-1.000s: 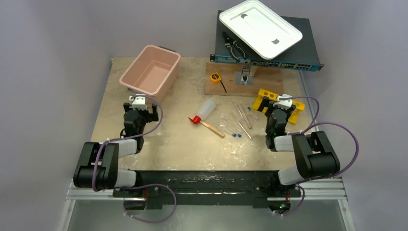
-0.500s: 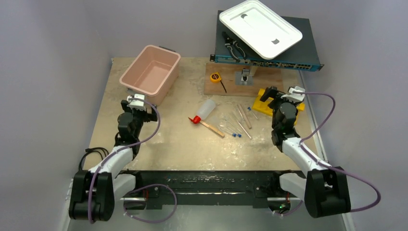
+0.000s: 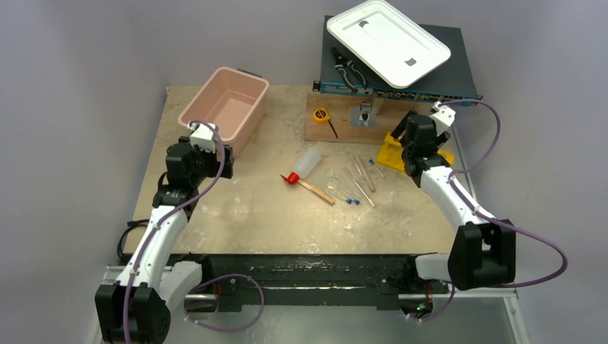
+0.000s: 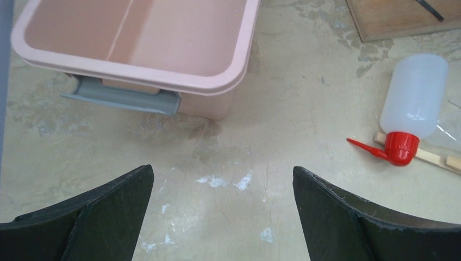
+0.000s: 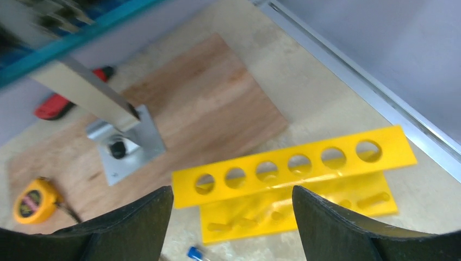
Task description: Organize the chemistry lab equipment
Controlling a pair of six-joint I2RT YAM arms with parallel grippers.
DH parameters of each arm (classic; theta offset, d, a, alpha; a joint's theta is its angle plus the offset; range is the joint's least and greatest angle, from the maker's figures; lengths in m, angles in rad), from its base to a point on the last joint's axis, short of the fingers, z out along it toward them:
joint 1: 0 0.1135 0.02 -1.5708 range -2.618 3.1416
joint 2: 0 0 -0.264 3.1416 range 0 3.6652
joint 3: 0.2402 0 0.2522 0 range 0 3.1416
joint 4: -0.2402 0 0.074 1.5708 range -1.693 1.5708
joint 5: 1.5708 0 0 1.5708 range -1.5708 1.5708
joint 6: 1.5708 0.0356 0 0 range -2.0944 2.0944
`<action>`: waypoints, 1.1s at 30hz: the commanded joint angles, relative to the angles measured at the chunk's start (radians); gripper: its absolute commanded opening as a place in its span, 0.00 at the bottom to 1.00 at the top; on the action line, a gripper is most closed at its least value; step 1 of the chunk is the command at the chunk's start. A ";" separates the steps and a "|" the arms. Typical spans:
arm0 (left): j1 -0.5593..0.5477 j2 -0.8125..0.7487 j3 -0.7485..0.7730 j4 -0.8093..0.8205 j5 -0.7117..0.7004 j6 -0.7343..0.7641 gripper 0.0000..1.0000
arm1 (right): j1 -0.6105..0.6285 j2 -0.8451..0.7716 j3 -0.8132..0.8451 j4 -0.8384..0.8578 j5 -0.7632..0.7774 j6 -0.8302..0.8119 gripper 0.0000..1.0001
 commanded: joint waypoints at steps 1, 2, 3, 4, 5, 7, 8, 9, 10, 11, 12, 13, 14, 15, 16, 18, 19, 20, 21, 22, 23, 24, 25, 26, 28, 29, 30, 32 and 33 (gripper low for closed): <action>0.009 0.001 0.066 -0.167 0.054 -0.032 1.00 | -0.036 0.037 0.014 -0.079 0.075 0.046 0.79; 0.009 0.008 0.084 -0.189 0.069 -0.033 1.00 | -0.051 0.047 0.014 -0.074 0.066 0.050 0.78; 0.010 0.015 0.100 -0.212 0.092 -0.033 1.00 | -0.065 0.057 0.014 -0.066 0.053 0.051 0.77; 0.009 0.020 0.120 -0.228 0.111 -0.033 1.00 | -0.079 0.066 0.010 -0.057 0.039 0.047 0.78; 0.009 0.022 0.129 -0.237 0.128 -0.034 1.00 | -0.094 0.073 0.006 -0.043 0.028 0.042 0.78; 0.010 0.020 0.135 -0.240 0.152 -0.034 1.00 | -0.123 0.096 0.006 -0.037 0.011 0.048 0.78; 0.009 0.018 0.136 -0.238 0.160 -0.033 1.00 | -0.130 0.115 0.013 -0.045 0.001 0.057 0.78; 0.009 0.018 0.138 -0.238 0.166 -0.034 1.00 | -0.154 0.132 0.023 -0.056 -0.009 0.062 0.78; 0.009 0.021 0.139 -0.238 0.169 -0.033 1.00 | -0.163 0.146 0.031 -0.064 -0.006 0.066 0.78; 0.009 0.024 0.140 -0.240 0.169 -0.033 1.00 | -0.166 0.161 0.038 -0.069 -0.002 0.069 0.78; 0.010 0.030 0.141 -0.242 0.169 -0.033 1.00 | -0.168 0.176 0.045 -0.073 -0.001 0.068 0.77; 0.008 0.033 0.139 -0.242 0.168 -0.032 1.00 | -0.168 0.187 0.053 -0.077 0.002 0.068 0.77; 0.009 0.036 0.137 -0.242 0.167 -0.026 0.99 | -0.169 0.199 0.061 -0.082 0.003 0.066 0.76; 0.010 0.039 0.136 -0.242 0.166 -0.023 0.99 | -0.169 0.210 0.071 -0.090 0.005 0.065 0.75; 0.009 0.039 0.135 -0.242 0.165 -0.017 0.99 | -0.169 0.223 0.082 -0.100 0.005 0.066 0.73; 0.010 0.040 0.132 -0.242 0.165 -0.010 0.99 | -0.170 0.242 0.103 -0.114 0.006 0.069 0.72; 0.009 0.038 0.130 -0.242 0.164 -0.006 0.99 | -0.169 0.248 0.111 -0.118 0.004 0.066 0.70; 0.009 0.037 0.129 -0.242 0.164 -0.003 0.99 | -0.169 0.252 0.116 -0.118 0.000 0.064 0.69; 0.009 0.034 0.128 -0.242 0.163 -0.001 0.99 | -0.169 0.256 0.120 -0.117 -0.002 0.061 0.68; 0.010 0.033 0.126 -0.241 0.163 0.001 0.99 | -0.169 0.256 0.123 -0.116 -0.002 0.056 0.68; 0.010 0.031 0.125 -0.240 0.163 0.003 0.99 | -0.169 0.256 0.126 -0.116 -0.003 0.054 0.67; 0.010 0.030 0.123 -0.239 0.163 0.005 0.99 | -0.169 0.254 0.128 -0.118 -0.005 0.050 0.67; 0.010 0.031 0.121 -0.241 0.163 0.006 0.99 | -0.169 0.253 0.131 -0.120 -0.002 0.047 0.66; 0.009 0.032 0.121 -0.242 0.162 0.009 0.99 | -0.169 0.252 0.133 -0.124 -0.001 0.048 0.66; 0.009 0.034 0.120 -0.241 0.159 0.014 0.99 | -0.169 0.258 0.142 -0.137 -0.012 0.059 0.65; 0.009 0.037 0.119 -0.239 0.157 0.015 0.99 | -0.169 0.262 0.146 -0.148 -0.009 0.065 0.65; 0.009 0.038 0.118 -0.239 0.157 0.018 0.99 | -0.169 0.266 0.148 -0.156 -0.005 0.071 0.64; 0.010 0.036 0.113 -0.237 0.157 0.023 0.98 | -0.169 0.268 0.137 -0.165 0.001 0.086 0.64; 0.010 0.036 0.110 -0.234 0.157 0.025 0.98 | -0.169 0.265 0.128 -0.165 0.002 0.090 0.64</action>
